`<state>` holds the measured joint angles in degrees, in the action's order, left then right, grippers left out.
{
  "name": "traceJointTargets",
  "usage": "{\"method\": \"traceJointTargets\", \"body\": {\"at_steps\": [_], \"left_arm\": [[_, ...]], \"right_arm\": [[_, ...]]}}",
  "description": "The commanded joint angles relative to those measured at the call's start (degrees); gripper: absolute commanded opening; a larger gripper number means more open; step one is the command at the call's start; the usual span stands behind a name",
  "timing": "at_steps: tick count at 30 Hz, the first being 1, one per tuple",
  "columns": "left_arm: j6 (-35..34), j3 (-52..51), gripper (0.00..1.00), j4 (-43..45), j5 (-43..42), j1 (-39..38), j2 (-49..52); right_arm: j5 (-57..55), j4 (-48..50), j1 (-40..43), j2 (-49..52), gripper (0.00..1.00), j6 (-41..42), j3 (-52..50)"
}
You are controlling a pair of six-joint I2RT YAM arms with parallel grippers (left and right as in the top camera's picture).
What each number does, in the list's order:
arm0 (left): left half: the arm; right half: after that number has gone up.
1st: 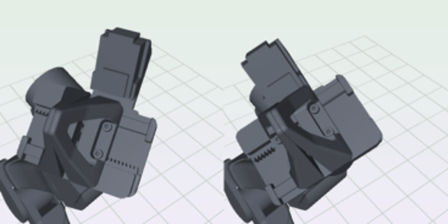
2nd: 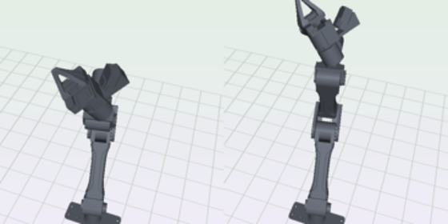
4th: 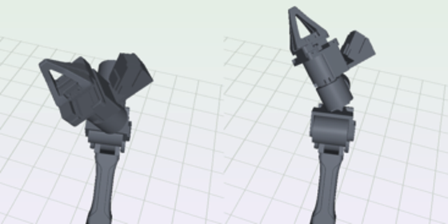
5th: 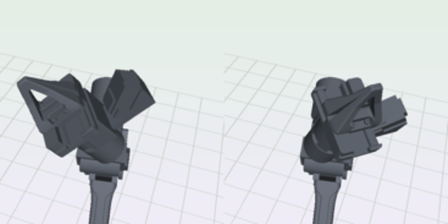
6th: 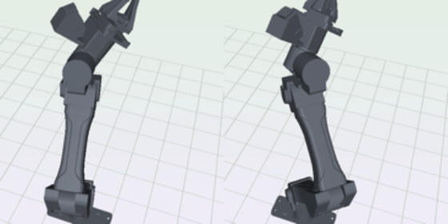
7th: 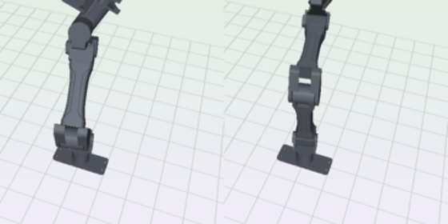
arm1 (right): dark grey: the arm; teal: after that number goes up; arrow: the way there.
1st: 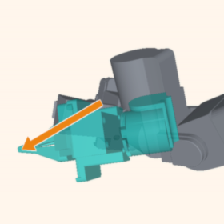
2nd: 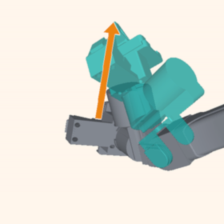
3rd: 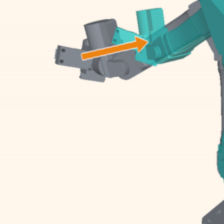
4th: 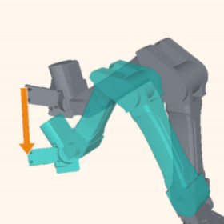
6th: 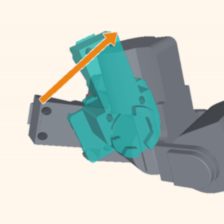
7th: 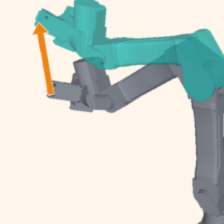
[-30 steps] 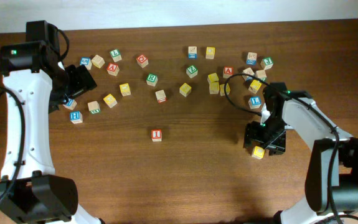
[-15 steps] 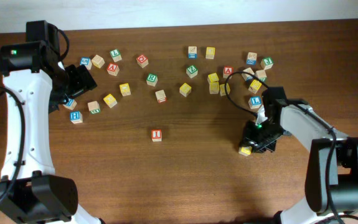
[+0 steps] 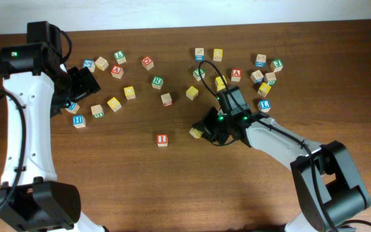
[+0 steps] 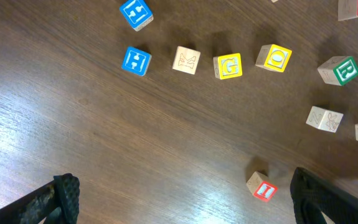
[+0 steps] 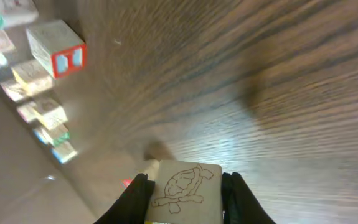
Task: Spell out ICRA
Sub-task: 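Close the right gripper on the yellow 'C' block and lift it, then carry the 'C' block beside the red 'I' block, lower and release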
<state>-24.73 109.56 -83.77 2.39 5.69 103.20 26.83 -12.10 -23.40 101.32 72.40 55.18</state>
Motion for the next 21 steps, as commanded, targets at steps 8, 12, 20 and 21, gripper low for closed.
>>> {"method": "traceJointTargets", "body": {"at_steps": [8,12,20,21], "left_arm": [[-0.72,0.04,0.99,-0.13,0.42,0.09,0.02],[-0.72,0.04,0.99,-0.13,0.42,0.09,0.02],[-0.7,0.04,0.99,-0.35,0.42,0.11,0.02],[-0.7,0.04,0.99,-0.37,0.42,0.11,0.02]], "right_arm": [[-12.39,0.59,-11.17,0.11,0.33,28.61,0.22],[-14.73,0.81,-11.96,0.11,0.4,29.07,0.22],[-13.84,3.28,-9.38,-1.44,0.61,9.55,2.78],[-14.36,1.22,-8.37,-2.69,0.61,6.99,3.89]]}}
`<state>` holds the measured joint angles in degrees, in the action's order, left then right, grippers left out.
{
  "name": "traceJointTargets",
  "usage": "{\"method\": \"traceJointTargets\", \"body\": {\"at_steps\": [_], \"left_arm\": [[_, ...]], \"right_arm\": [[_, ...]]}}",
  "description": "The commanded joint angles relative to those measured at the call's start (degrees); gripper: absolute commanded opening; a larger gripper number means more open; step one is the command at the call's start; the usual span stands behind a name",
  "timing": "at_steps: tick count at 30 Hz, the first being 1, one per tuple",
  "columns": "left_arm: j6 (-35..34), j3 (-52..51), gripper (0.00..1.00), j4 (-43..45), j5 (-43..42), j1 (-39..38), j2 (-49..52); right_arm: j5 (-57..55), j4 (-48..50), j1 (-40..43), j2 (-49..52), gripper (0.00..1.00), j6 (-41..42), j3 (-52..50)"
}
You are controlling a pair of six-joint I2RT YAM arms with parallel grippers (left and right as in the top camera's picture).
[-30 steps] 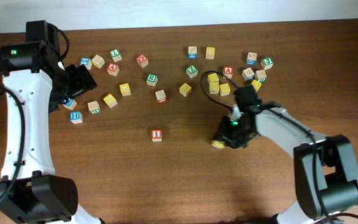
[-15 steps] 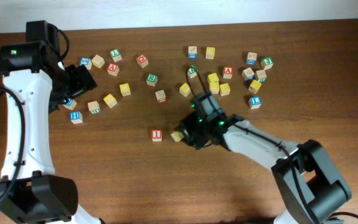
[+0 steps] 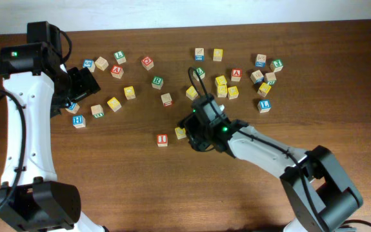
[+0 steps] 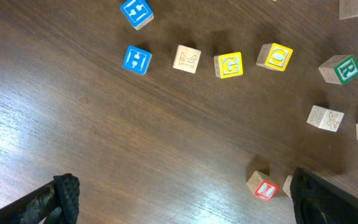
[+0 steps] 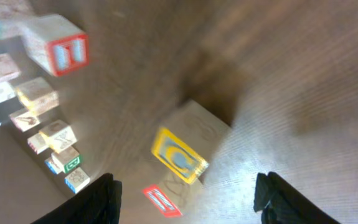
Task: Spell out ICRA
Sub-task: 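Carry the 'C' block beside the red 'I' block, lower and release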
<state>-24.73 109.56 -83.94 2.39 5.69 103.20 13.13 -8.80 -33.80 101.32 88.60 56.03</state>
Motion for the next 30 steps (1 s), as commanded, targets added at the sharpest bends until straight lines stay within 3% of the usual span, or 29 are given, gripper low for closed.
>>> {"method": "traceJointTargets", "body": {"at_steps": [1,2,4,5,7,12,16,19,25,28,29,30], "left_arm": [[-0.7,0.04,0.99,-0.22,0.42,0.09,0.02],[-0.72,0.04,0.99,-0.2,0.42,0.09,0.02],[-0.72,0.04,0.99,-0.17,0.42,0.09,0.02],[-0.72,0.04,0.99,-0.17,0.42,0.09,0.02],[-0.72,0.04,0.99,-0.17,0.42,0.09,0.02],[-0.72,0.04,0.99,-0.2,0.42,0.09,0.02],[-0.72,0.04,0.99,-0.15,0.42,0.11,0.02],[-0.72,0.04,0.99,-0.15,0.42,0.11,0.02],[-0.72,0.04,0.99,0.15,0.42,0.09,0.02],[-0.72,0.04,0.99,0.26,0.42,0.09,0.02],[-0.72,0.04,0.99,0.26,0.42,0.11,0.02],[-0.72,0.04,0.99,0.28,0.42,0.11,0.02]], "right_arm": [[-1.42,-3.41,3.41,-3.69,0.57,-14.88,4.33],[-1.38,-3.39,4.04,-3.78,0.52,-18.95,4.94],[-1.84,-2.67,5.38,-3.78,0.5,-36.04,6.19],[-1.84,-2.4,5.38,-3.63,0.55,-48.57,6.19],[-1.81,-3.52,5.27,-3.21,0.63,-57.05,6.16],[-1.75,-4.24,3.06,0.39,0.63,-60.5,6.14],[-2.14,-4.46,-0.76,1.84,0.69,-69.33,6.14],[-6.71,-6.29,-1.49,3.72,0.69,-69.33,6.12],[-4.87,-5.92,-1.86,7.06,0.74,-74.97,6.12],[-5.44,-4.44,-1.86,7.06,0.65,-76.39,6.14],[-5.46,-3.78,-1.88,7.06,0.6,-76.81,6.12],[-5.53,-3.1,-1.92,7.13,0.47,-77.88,6.12]]}}
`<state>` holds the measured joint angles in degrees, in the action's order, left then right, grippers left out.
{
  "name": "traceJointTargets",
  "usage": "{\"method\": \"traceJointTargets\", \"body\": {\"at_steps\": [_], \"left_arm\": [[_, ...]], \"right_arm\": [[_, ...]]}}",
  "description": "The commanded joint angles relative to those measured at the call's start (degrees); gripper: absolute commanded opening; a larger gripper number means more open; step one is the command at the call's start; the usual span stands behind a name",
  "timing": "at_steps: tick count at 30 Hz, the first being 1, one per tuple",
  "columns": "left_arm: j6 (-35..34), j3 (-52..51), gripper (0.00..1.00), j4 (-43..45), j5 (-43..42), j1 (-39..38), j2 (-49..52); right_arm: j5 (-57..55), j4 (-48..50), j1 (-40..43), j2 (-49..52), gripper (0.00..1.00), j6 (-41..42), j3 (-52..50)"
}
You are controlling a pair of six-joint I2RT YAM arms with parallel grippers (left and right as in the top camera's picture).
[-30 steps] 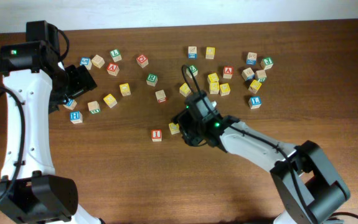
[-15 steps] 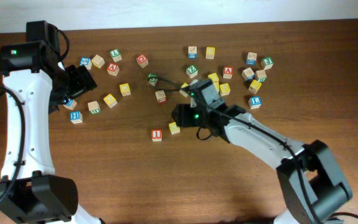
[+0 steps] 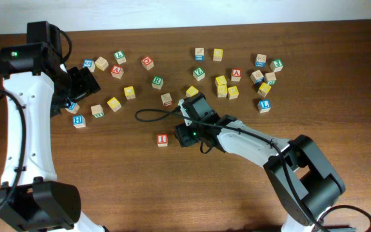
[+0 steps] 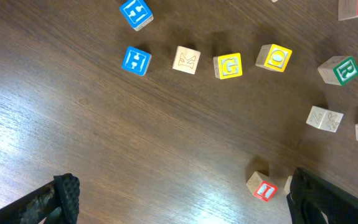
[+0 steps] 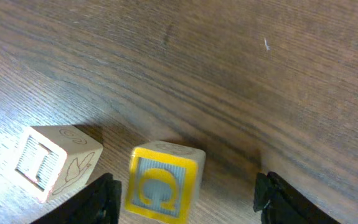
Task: Spell out ICRA
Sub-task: 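Carry the 'C' block beside the red 'I' block, lower and release, then move the right gripper up to the green 'R' block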
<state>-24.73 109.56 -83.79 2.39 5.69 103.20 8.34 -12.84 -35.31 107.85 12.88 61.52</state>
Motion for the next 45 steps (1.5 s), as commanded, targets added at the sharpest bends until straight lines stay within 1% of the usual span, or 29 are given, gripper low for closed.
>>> {"method": "traceJointTargets", "body": {"at_steps": [1,5,10,12,13,15,17,19,22,26,28,30,33,35,36,38,39,42,43,45], "left_arm": [[-0.72,0.04,0.99,0.15,0.42,0.09,0.02],[-0.72,0.04,0.99,0.17,0.42,0.09,0.02],[-0.72,0.04,0.99,0.37,0.42,0.09,0.02],[-0.72,0.04,0.99,0.35,0.42,0.09,0.02],[-0.72,0.04,0.99,0.35,0.44,0.09,0.02],[-0.72,0.04,0.99,0.35,0.44,0.11,0.02],[-0.72,0.04,0.99,0.35,0.44,0.11,0.02],[-0.72,0.04,0.99,0.39,0.44,0.11,0.02],[-0.72,0.04,0.99,0.57,0.44,0.11,0.02],[-0.72,0.04,0.99,0.85,0.42,0.11,0.02],[-0.74,0.04,0.99,1.46,0.42,0.09,0.02],[-0.74,0.04,0.99,2.16,0.42,0.11,0.02],[-0.74,0.04,0.99,2.32,0.42,0.11,0.02],[-0.74,0.04,0.99,2.34,0.42,0.11,0.02],[-0.74,0.04,0.99,2.34,0.42,0.11,0.02],[-0.74,0.04,0.99,2.36,0.42,0.11,0.02],[-0.72,0.04,0.99,2.36,0.44,0.11,0.02],[-0.74,0.04,0.99,2.82,0.42,0.11,0.02],[-0.74,0.04,0.99,3.17,0.42,0.11,0.02],[-0.74,0.04,0.99,3.43,0.42,0.11,0.02]], "right_arm": [[-0.83,1.14,-0.48,0.66,0.45,-2.19,0.63],[-1.53,1.16,-1.03,1.03,0.43,-2.67,0.66],[-1.55,1.05,-2.54,1.4,0.4,-8.24,0.66],[-1.53,1.05,-2.56,1.4,0.34,-8.59,0.66],[-1.51,1.01,-2.56,1.4,0.33,-9.03,0.66],[-1.29,0.63,-2.56,1.4,0.32,-11.93,0.66],[-1.29,0.37,-2.56,1.38,0.28,-14.95,0.66],[-1.18,0.37,-2.56,1.36,0.27,-16.52,0.7],[3.8,-2.03,-2.56,0.42,0.27,-23.67,1.29],[7.72,-5.88,-2.56,-1.18,0.27,-31.26,1.46],[7.72,-7.34,-2.56,-1.27,0.31,-35.82,1.44],[7.52,-6.88,-2.56,-1.27,0.32,-37.33,1.44],[7.52,-6.23,-2.56,-1.27,0.32,-42.86,1.44],[6.86,-4.79,-2.56,-1.27,0.31,-43.15,1.44],[6.19,-3.96,-2.56,-1.27,0.3,-43.17,1.44],[5.92,-3.19,-2.56,-1.27,0.24,-47.17,1.46],[5.05,-3.17,-2.56,-1.27,0.24,-48.5,1.46],[2.99,-3.26,-2.56,-1.33,0.26,-48.46,2.01],[3.02,-3.48,-2.56,-1.51,0.35,-48.35,2.58],[2.75,-4.81,-2.56,-2.32,0.41,-46.58,4.61]]}}
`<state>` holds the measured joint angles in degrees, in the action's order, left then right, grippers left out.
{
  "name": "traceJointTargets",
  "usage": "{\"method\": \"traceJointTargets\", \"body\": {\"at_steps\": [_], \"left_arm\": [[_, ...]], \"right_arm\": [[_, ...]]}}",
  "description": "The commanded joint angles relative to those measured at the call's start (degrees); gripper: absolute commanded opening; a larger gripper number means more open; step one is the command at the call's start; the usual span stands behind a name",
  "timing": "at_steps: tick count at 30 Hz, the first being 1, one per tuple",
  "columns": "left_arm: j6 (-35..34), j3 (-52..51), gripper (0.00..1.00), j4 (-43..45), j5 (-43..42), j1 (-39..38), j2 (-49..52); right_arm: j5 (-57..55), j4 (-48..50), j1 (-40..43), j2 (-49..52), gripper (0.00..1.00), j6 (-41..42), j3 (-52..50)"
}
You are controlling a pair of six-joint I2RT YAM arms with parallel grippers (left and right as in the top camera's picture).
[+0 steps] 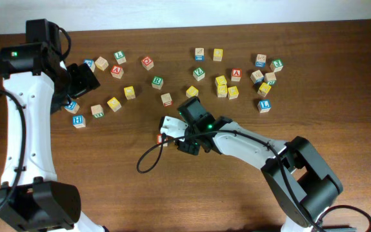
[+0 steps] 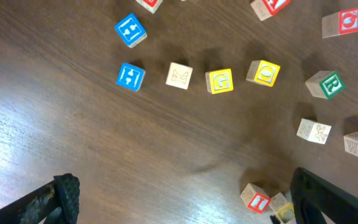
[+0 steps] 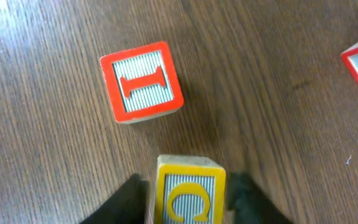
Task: Spell out ICRA
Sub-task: 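Move the right gripper up to the green 'R' block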
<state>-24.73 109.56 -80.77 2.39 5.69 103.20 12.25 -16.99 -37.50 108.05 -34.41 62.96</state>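
Observation:
The red I block (image 3: pixel 141 81) lies face up on the wooden table (image 1: pixel 108 174). Just on the near side of it in the right wrist view stands the yellow C block (image 3: pixel 190 194), with my right gripper (image 3: pixel 190 202) shut on it, one dark finger at each side. Overhead, the right gripper (image 1: pixel 185 142) sits right of the I block (image 1: pixel 162 138). The left wrist view shows the I block (image 2: pixel 255 200) and C block (image 2: pixel 284 211) side by side at lower right. My left gripper (image 2: pixel 182 199) hangs open and empty, high at the table's left (image 1: pixel 82 78). A green R block (image 1: pixel 157 82) and a red A block (image 1: pixel 236 73) lie farther back.
Several letter blocks are scattered in a band across the far half of the table, among them blue blocks (image 2: pixel 131 76), a K block (image 2: pixel 180 75) and a G block (image 2: pixel 220 81). A black cable loop (image 1: pixel 148 158) lies left of the right arm.
My right gripper was open over the I and C blocks; now it is turned and shut on the C block. The cable loop lies nearer the front. The left wrist view has shifted slightly.
My right gripper first carried a block right of the I block. Then it stood open with the yellow C block set down beside the I. It then hung open over both blocks, and now it grips the C block again. The left arm barely moved.

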Motion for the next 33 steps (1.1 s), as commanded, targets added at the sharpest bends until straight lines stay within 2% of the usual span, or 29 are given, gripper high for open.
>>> {"method": "traceJointTargets", "body": {"at_steps": [1,4,6,7,8,10,12,13,14,20,22,24,26,29,31,32,33], "left_arm": [[-0.74,0.04,0.99,0.39,0.42,0.09,0.02],[-0.74,0.04,0.99,0.39,0.42,0.09,0.02],[-0.72,0.04,0.99,0.39,0.42,0.11,0.04],[-0.72,0.04,0.99,0.37,0.42,0.09,0.07],[-0.72,0.04,0.99,0.37,0.42,0.11,0.07],[-0.72,0.04,0.99,0.17,0.39,0.09,0.09],[-0.72,0.0,0.99,-0.15,0.37,0.09,0.09],[-0.72,0.0,0.99,-0.46,0.15,0.09,0.09],[-0.7,0.0,0.99,-0.96,-0.5,0.09,0.09],[-0.7,-0.02,0.99,-1.18,-1.97,-0.04,0.09],[-0.7,-0.02,0.99,-1.18,-1.97,-0.04,0.09],[-0.7,-0.02,0.99,-1.14,-1.95,-0.04,0.09],[-0.72,-0.02,0.99,-0.98,-1.97,-0.04,0.09],[-0.74,-0.02,0.99,-0.59,-2.01,-0.04,0.09],[-0.74,-0.02,0.99,0.02,-2.01,-0.04,0.09],[-0.74,-0.02,0.99,0.33,-2.01,-0.07,0.09],[-0.74,-0.02,0.99,0.61,-2.01,-0.04,0.09]], "right_arm": [[-1.38,-2.05,-0.37,-3.23,0.42,0.83,4.52],[-1.36,-7.74,-0.35,-6.71,0.45,1.05,8.48],[-2.67,-7.8,0.07,-10.01,0.47,7.74,9.42],[-3.85,-7.72,1.01,-11.93,0.71,13.14,10.19],[-4.7,-7.72,2.4,-13.62,0.84,18.8,10.93],[-4.76,-7.98,6.62,-17.44,0.98,31.39,11.54],[2.27,-11.93,11.13,-21.24,0.98,42.49,11.54],[8.7,-15.32,12.5,-22.08,0.98,43.5,11.52],[9.2,-16.81,12.96,-22.08,1.0,43.5,11.52],[5.99,-16.26,13.18,-16.0,0.99,48.7,11.41],[4.24,-15.72,13.2,-15.8,0.87,48.65,11.54],[1.77,-15.15,13.2,-15.96,0.87,48.63,13.92],[-1.73,-15.82,13.2,-15.96,0.71,49.57,17.33],[-5.46,-13.77,13.2,-15.78,0.67,54.21,22.08],[-4.98,-14.23,13.2,-14.23,0.53,57.44,28.04],[-5.01,-14.88,13.2,-13.03,0.58,57.4,30.36],[-5.01,-15.65,13.2,-10.64,0.68,56.7,34.12]]}}
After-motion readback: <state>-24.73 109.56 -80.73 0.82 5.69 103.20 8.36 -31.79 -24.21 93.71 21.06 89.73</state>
